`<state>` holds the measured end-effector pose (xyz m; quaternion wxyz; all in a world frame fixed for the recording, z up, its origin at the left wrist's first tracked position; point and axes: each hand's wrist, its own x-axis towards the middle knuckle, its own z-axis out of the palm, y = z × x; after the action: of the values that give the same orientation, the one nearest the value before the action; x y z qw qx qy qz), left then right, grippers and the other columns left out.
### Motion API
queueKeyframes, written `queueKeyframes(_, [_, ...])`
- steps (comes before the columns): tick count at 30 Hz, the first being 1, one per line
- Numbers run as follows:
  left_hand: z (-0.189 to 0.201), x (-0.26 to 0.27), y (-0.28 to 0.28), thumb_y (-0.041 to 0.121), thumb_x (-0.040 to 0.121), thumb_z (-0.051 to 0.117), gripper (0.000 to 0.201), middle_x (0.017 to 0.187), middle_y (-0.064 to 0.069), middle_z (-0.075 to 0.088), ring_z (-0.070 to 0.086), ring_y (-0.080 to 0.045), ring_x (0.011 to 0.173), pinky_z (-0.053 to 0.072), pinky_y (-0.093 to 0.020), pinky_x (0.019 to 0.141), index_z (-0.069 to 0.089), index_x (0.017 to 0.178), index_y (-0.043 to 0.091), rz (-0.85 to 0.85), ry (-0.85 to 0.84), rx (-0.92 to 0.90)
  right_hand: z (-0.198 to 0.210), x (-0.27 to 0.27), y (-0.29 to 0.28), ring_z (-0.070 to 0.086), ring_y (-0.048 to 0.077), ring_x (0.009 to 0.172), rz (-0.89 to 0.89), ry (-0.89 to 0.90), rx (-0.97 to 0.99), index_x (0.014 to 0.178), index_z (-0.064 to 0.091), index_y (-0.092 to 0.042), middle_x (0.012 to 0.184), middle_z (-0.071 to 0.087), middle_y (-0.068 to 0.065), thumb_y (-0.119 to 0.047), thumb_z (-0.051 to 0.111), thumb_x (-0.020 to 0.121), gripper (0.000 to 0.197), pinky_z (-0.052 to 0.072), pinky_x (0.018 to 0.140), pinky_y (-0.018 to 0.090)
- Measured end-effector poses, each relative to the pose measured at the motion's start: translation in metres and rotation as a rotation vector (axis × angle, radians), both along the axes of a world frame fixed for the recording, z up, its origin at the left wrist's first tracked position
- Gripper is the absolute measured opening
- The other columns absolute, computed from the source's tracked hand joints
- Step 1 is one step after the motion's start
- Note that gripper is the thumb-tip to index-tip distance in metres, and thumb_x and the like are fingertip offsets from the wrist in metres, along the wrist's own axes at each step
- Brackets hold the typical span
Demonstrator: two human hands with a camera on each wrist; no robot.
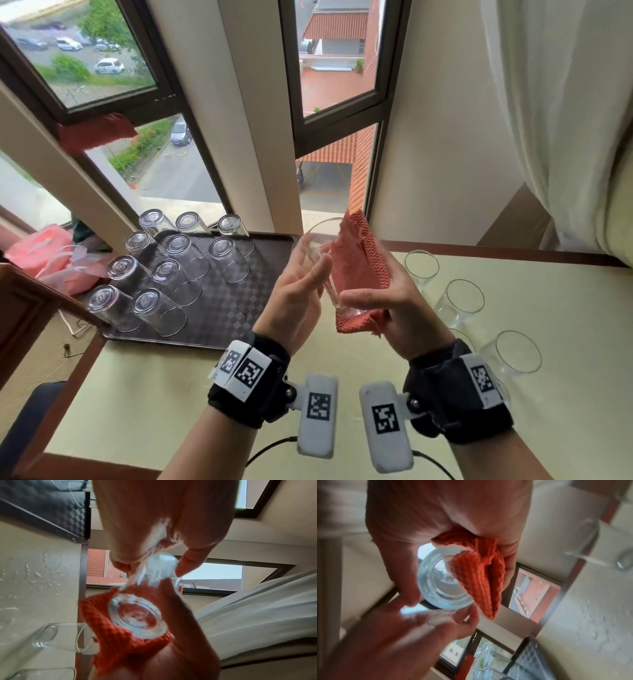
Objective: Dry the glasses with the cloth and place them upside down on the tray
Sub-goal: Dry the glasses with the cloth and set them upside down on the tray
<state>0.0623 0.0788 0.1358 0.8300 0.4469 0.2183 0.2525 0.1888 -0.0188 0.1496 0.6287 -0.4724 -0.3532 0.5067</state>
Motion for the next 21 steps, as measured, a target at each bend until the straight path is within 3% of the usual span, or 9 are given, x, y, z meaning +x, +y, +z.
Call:
queueKeyframes(2, [0.003,0.001,0.003,0.025,0.065,0.091,0.122,0.13,-0.005,0.067,0.058,-0.018,0.129,0.043,-0.038,0.11,0.012,0.157,0.009,0.052,0.044,-0.006,-0.001,0.0,0.002,0.057,0.016,0.128,-0.092,-0.191,-0.018,0.149,0.039,-0.023,0.139,0.058,0.0,-0.018,0.089,0.056,0.106,0.051,0.103,0.038])
queueKeyframes(4, [0.008,0.004,-0.002,0.016,0.081,0.077,0.099,0.124,-0.005,0.07,0.063,-0.015,0.122,0.052,-0.027,0.097,0.011,0.153,0.003,0.044,0.06,0.044,-0.003,-0.004,0.003,0.051,0.01,0.133,-0.097,-0.346,-0.024,0.154,0.03,-0.026,0.145,0.052,-0.005,-0.026,0.09,0.055,0.116,0.048,0.108,0.037])
queueKeyframes(7, [0.004,0.01,-0.007,0.014,0.099,0.056,0.05,0.101,0.011,0.077,0.07,0.0,0.099,0.054,-0.014,0.079,0.025,0.138,0.013,0.02,0.047,-0.018,-0.002,-0.008,0.003,0.06,0.015,0.124,-0.068,-0.252,-0.022,0.148,0.041,-0.024,0.135,0.061,0.0,-0.014,0.087,0.059,0.1,0.053,0.101,0.04])
queueKeyframes(8, [0.002,0.009,-0.006,0.017,0.099,0.056,0.047,0.109,0.004,0.076,0.069,-0.006,0.105,0.055,-0.021,0.087,0.03,0.137,0.01,0.018,0.036,-0.046,0.001,-0.007,0.002,0.064,0.018,0.118,-0.038,-0.179,-0.01,0.142,0.047,-0.022,0.128,0.065,0.004,-0.007,0.084,0.061,0.09,0.056,0.096,0.041])
queueKeyframes(10, [0.001,0.004,-0.009,0.031,0.09,0.072,0.086,0.144,-0.019,0.053,0.052,-0.031,0.134,0.041,-0.052,0.112,0.019,0.152,0.003,0.068,0.072,-0.054,0.003,-0.005,0.003,0.066,0.023,0.115,0.022,-0.08,-0.003,0.136,0.052,-0.019,0.123,0.067,0.009,0.001,0.078,0.063,0.08,0.056,0.091,0.035])
queueKeyframes(12, [-0.001,0.0,-0.009,0.039,0.083,0.08,0.107,0.155,-0.028,0.034,0.036,-0.044,0.142,0.024,-0.065,0.117,0.011,0.157,0.006,0.069,0.036,-0.067,0.003,-0.004,0.006,0.065,0.025,0.117,0.068,-0.028,-0.02,0.137,0.052,-0.018,0.124,0.068,0.009,0.002,0.076,0.063,0.08,0.055,0.094,0.036])
queueKeyframes(17, [0.001,-0.008,-0.001,0.037,0.087,0.068,0.074,0.145,-0.021,0.051,0.046,-0.039,0.136,0.032,-0.058,0.114,0.038,0.147,0.006,-0.038,0.11,0.074,0.001,-0.003,0.007,0.067,0.025,0.113,0.019,-0.007,-0.042,0.133,0.054,-0.02,0.12,0.069,0.007,-0.004,0.075,0.064,0.074,0.057,0.091,0.037])
queueKeyframes(19, [-0.001,-0.012,0.007,0.024,0.086,0.07,0.053,0.132,-0.011,0.065,0.059,-0.028,0.126,0.044,-0.045,0.105,0.05,0.134,0.013,0.05,0.129,0.064,-0.002,-0.005,0.008,0.064,0.02,0.116,-0.068,-0.128,-0.051,0.138,0.049,-0.026,0.126,0.065,0.002,-0.011,0.08,0.063,0.082,0.057,0.091,0.035])
queueKeyframes(21, [0.0,-0.013,0.008,0.014,0.08,0.071,0.048,0.126,-0.011,0.069,0.065,-0.026,0.119,0.048,-0.039,0.098,0.054,0.125,0.017,0.084,0.12,0.048,-0.007,-0.011,0.009,0.063,0.017,0.116,-0.132,-0.262,-0.067,0.144,0.041,-0.03,0.129,0.06,-0.003,-0.017,0.083,0.062,0.093,0.059,0.09,0.038])
